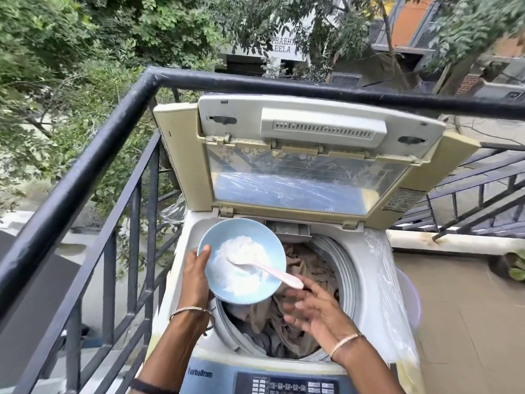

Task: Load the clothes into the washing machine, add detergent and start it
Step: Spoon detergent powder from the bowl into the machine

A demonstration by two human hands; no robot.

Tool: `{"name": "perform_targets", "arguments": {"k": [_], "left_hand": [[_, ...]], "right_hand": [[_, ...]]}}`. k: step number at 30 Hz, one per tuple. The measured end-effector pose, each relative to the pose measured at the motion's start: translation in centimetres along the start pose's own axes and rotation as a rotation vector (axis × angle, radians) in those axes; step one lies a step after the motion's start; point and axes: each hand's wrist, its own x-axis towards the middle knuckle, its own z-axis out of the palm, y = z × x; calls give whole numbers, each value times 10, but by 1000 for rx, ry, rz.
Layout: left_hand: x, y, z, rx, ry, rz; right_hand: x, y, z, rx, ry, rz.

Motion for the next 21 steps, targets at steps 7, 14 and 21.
{"name": "perform_targets", "arguments": {"k": [7, 14, 21], "left_hand": [[-8, -8, 28, 81, -96, 93], [-15, -19, 39, 134, -161, 136], [-19, -16, 43, 119, -187, 154]], "right_hand": [[-38, -10, 29, 41, 107, -351], [-34, -40, 32, 33, 256, -558], [-35, -46, 38, 67, 213, -567]]}}
